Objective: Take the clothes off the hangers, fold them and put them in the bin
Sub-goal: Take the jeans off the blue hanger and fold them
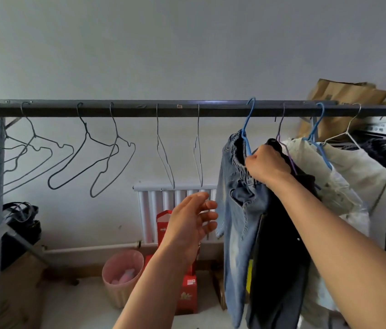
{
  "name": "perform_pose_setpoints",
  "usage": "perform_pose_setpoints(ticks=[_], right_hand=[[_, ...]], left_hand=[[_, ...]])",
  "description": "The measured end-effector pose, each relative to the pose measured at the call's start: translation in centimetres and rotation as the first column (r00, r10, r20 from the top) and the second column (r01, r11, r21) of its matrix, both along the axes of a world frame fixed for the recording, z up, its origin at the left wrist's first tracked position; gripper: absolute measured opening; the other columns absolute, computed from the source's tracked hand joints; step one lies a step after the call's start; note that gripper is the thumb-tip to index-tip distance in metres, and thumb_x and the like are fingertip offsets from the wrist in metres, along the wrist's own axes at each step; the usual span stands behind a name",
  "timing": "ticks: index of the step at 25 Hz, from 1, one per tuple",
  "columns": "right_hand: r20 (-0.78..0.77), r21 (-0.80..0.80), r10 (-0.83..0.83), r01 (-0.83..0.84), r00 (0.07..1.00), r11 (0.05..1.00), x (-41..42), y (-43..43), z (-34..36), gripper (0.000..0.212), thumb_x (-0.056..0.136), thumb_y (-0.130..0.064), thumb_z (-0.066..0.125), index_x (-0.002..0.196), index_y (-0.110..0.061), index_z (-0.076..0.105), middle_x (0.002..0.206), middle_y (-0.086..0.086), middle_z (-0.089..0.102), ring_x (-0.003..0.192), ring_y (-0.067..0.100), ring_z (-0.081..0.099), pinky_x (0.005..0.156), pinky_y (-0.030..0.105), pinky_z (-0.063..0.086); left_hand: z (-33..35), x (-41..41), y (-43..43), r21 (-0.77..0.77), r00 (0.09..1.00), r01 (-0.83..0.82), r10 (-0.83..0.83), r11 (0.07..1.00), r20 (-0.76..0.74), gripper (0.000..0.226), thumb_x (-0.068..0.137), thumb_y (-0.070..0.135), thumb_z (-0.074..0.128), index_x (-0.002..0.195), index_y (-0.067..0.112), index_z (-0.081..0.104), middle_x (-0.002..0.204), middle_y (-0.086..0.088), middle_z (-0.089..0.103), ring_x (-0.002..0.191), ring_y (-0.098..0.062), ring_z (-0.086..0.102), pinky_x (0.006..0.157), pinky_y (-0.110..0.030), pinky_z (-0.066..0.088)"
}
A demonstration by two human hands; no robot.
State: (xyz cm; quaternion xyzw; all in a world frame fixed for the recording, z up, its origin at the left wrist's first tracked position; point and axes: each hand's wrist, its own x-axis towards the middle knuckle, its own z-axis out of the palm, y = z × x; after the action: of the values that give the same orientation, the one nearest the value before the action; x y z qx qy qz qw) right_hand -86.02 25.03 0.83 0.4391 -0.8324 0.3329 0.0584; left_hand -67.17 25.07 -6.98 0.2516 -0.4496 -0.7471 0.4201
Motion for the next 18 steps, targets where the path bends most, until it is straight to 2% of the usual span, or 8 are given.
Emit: perform_pose_setpoints(ticks=[2, 4, 7, 9, 12, 14, 16, 18], right_hand=[[0.052, -0.11, 0.016, -0.011, 0.999, 0.994, 0.1, 0.2, 0.8, 0.031, 0.091, -0.019, 0.047, 0.062, -0.015, 0.037, 0.061, 0.002, 0.044, 0.057, 0.024, 0.043, 0.053, 0.03, 0.031], [0.157, -0.229, 0.065, -0.027, 0.986, 0.973, 0.6, 0.8, 1.7, 0.033, 0.087, -0.016, 0.052, 0.059, -0.014, 0.036, 0.056, 0.002, 0.038, 0.053, 0.023, 0.037, 0.05, 0.03, 0.027], [0.469, -0.348, 0.292, -0.13, 0.833, 0.929, 2.0, 2.6, 1.7, 0.022, 0.08, -0.007, 0.061, 0.059, -0.008, 0.053, 0.049, 0.003, 0.047, 0.047, 0.018, 0.044, 0.045, 0.024, 0.032], [0.555, -0.37, 0.402, -0.216, 0.728, 0.904, 2.7, 3.5, 1.0, 0.021, 0.08, -0.003, 0.059, 0.06, -0.008, 0.056, 0.048, 0.001, 0.051, 0.048, 0.016, 0.049, 0.046, 0.022, 0.037], [0.469, -0.195, 0.361, -0.304, 0.806, 0.933, 3.1, 3.9, -0.2, 0.014, 0.085, -0.004, 0.055, 0.073, -0.005, 0.061, 0.066, 0.007, 0.056, 0.065, 0.017, 0.054, 0.057, 0.027, 0.043], [0.534, -0.133, 0.286, -0.254, 0.796, 0.958, 3.6, 3.9, -1.7, 0.016, 0.08, -0.002, 0.058, 0.065, -0.006, 0.056, 0.061, 0.006, 0.052, 0.058, 0.014, 0.051, 0.047, 0.021, 0.039], [0.606, -0.099, 0.236, -0.222, 0.76, 0.97, 4.3, 3.7, -3.2, 0.017, 0.074, 0.001, 0.059, 0.06, -0.005, 0.051, 0.062, 0.011, 0.049, 0.051, 0.015, 0.048, 0.046, 0.022, 0.035], [0.649, -0.077, 0.2, -0.199, 0.734, 0.977, 4.8, 3.5, -4.4, 0.022, 0.078, 0.003, 0.056, 0.061, -0.004, 0.045, 0.062, 0.013, 0.043, 0.039, 0.013, 0.043, 0.039, 0.017, 0.029]], left_hand=[[0.6, -0.2, 0.6, -0.089, 1.0, 0.001, 0.0, 0.996, 0.01, 0.011, 0.097, 0.019, 0.056, 0.1, 0.01, 0.062, 0.08, -0.004, 0.065, 0.065, -0.013, 0.059, 0.063, -0.027, 0.048], [1.5, -0.6, 1.2, -0.264, 0.998, -0.022, 0.038, 0.964, 0.054, 0.012, 0.096, 0.017, 0.058, 0.106, 0.013, 0.063, 0.09, -0.008, 0.067, 0.072, -0.015, 0.061, 0.064, -0.027, 0.05], [2.8, -1.2, 1.9, -0.638, 0.979, 0.039, 0.097, 0.769, 0.177, 0.034, 0.091, 0.022, 0.066, 0.123, 0.027, 0.056, 0.097, -0.003, 0.067, 0.083, -0.01, 0.063, 0.07, -0.023, 0.054], [3.6, -1.6, 2.1, -0.766, 0.948, 0.117, 0.158, 0.632, 0.275, 0.048, 0.084, 0.031, 0.073, 0.128, 0.029, 0.051, 0.1, 0.005, 0.06, 0.079, -0.008, 0.059, 0.071, -0.025, 0.054], [4.7, -1.7, 2.3, -0.783, 0.858, 0.255, 0.241, 0.567, 0.454, 0.06, 0.074, 0.054, 0.075, 0.12, 0.025, 0.051, 0.113, 0.008, 0.055, 0.079, -0.009, 0.058, 0.073, -0.03, 0.056], [5.8, -1.2, 2.3, -0.703, 0.69, 0.429, 0.297, 0.568, 0.66, 0.057, 0.073, 0.059, 0.073, 0.105, 0.016, 0.057, 0.098, 0.0, 0.063, 0.078, -0.01, 0.06, 0.069, -0.028, 0.051], [6.3, -0.6, 2.1, -0.612, 0.497, 0.582, 0.362, 0.536, 0.789, 0.047, 0.074, 0.056, 0.073, 0.078, 0.011, 0.06, 0.069, -0.003, 0.059, 0.057, -0.012, 0.052, 0.052, -0.027, 0.038], [6.2, 0.0, 2.3, -0.606, 0.466, 0.617, 0.387, 0.502, 0.796, 0.042, 0.073, 0.05, 0.074, 0.064, 0.014, 0.056, 0.057, 0.001, 0.05, 0.048, -0.013, 0.043, 0.049, -0.026, 0.031]])
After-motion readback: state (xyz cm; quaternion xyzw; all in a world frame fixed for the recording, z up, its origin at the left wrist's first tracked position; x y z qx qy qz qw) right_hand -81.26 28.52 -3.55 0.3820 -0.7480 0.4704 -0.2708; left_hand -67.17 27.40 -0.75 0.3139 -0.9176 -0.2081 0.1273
